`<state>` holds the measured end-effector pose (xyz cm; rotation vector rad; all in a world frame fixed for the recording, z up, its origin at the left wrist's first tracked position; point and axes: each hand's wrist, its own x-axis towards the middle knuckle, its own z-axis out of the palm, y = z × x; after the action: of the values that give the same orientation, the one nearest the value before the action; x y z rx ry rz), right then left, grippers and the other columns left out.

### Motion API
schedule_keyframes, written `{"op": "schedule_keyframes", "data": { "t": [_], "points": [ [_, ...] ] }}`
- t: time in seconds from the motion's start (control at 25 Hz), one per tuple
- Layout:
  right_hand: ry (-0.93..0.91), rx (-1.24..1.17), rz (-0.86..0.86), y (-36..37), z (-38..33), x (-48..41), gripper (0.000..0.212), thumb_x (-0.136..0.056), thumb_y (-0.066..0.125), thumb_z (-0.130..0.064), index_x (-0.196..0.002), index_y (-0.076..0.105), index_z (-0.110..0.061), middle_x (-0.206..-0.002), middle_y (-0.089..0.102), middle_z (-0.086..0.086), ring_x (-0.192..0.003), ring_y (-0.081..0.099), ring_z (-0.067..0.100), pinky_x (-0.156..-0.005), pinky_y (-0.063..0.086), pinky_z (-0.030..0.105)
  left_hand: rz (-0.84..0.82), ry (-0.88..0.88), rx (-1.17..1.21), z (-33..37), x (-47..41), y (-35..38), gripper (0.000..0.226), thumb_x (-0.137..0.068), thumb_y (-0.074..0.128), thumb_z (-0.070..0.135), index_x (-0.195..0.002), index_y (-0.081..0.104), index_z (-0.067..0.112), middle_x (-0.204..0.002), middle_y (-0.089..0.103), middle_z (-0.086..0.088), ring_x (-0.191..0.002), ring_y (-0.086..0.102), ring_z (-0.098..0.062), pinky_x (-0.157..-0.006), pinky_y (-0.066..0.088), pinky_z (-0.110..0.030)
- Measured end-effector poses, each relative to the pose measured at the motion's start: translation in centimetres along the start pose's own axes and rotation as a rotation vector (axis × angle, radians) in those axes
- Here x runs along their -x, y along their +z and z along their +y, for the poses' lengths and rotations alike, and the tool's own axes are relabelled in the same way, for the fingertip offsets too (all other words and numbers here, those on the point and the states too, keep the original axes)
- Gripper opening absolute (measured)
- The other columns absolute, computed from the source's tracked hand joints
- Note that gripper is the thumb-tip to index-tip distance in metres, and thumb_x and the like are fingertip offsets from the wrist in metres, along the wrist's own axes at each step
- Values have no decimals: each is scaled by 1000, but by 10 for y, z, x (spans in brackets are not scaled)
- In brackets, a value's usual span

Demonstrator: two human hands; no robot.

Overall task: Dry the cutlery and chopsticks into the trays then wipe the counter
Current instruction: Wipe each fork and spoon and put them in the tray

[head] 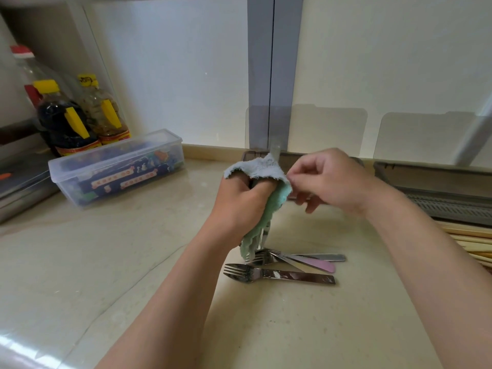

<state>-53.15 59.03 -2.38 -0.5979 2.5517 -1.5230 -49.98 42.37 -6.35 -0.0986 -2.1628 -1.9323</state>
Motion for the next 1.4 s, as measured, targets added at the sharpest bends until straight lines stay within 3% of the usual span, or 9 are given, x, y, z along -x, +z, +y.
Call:
{"op": "schedule_keyframes", "data": {
  "t": [0.16, 0.32, 0.64, 0.84, 0.92, 1.04, 1.2, 1.32, 1.4],
  "points": [
    [-17, -294, 103, -5, 4, -4, 27, -99, 63, -25, -83, 73, -6, -68, 65, 6, -53, 56, 19, -42, 44, 28, -173, 14, -41, 0, 5, 3, 13, -95, 63, 10, -86, 71, 8, -76, 70, 0, -68, 63, -13, -63, 50, -29],
    [-63, -233, 226, -1, 5, -8, 28, -96, 67, -19, -72, 71, -6, -58, 61, 4, -49, 52, 16, -38, 37, 24, -188, 20, -41, -1, 5, 4, 16, -92, 64, 14, -80, 67, 3, -72, 64, -2, -65, 56, -14, -60, 45, -29],
    [48, -609, 474, -23, 12, -12, 30, -96, 67, -15, -68, 71, -4, -58, 53, 6, -48, 45, 15, -40, 33, 24, -294, -18, -161, 3, 7, 4, 26, -93, 63, 6, -71, 63, 20, -60, 62, 16, -58, 58, -1, -57, 45, -17],
    [49, -670, 572, -28, 14, -15, 28, -97, 65, -16, -72, 72, -5, -57, 55, 4, -47, 46, 13, -40, 35, 24, -325, -24, -120, 0, 3, 1, 15, -91, 65, 17, -77, 67, 18, -70, 64, -1, -65, 60, -18, -63, 49, -33],
    [48, -669, 599, -28, 17, -16, 28, -97, 65, -17, -73, 72, -4, -55, 55, 2, -47, 47, 13, -41, 36, 25, -334, -35, -116, 1, 3, 1, 20, -92, 64, 18, -71, 63, 19, -67, 63, -1, -62, 59, -17, -61, 47, -30],
    [54, -685, 668, -29, 21, -18, 26, -97, 65, -17, -76, 70, -4, -54, 55, 1, -47, 48, 14, -42, 37, 25, -290, -68, -164, 1, 3, 1, 21, -94, 63, 15, -73, 62, 19, -61, 61, 8, -56, 57, -10, -56, 46, -24],
    [88, -773, 844, -49, 30, -18, 19, -97, 66, -17, -82, 69, -6, -62, 60, 4, -50, 58, 15, -45, 46, 25, -191, -116, -140, -1, -1, -4, 19, -92, 61, 13, -74, 63, 10, -59, 63, -4, -52, 58, -17, -53, 47, -28],
    [162, -736, 839, -47, 41, -20, 8, -94, 68, -9, -89, 65, -3, -71, 67, 12, -53, 67, 18, -50, 53, 27, -37, -121, -4, 0, -3, -6, 20, -94, 55, 11, -79, 62, 0, -60, 64, -16, -53, 60, -22, -51, 49, -31],
    [217, -718, 804, -39, 46, -23, 9, -93, 67, -4, -98, 60, -1, -77, 69, 18, -55, 70, 21, -52, 56, 28, 59, -130, 79, 2, -4, -6, 18, -95, 56, 11, -81, 63, 2, -61, 64, -14, -53, 60, -22, -48, 51, -33]
  ]
}}
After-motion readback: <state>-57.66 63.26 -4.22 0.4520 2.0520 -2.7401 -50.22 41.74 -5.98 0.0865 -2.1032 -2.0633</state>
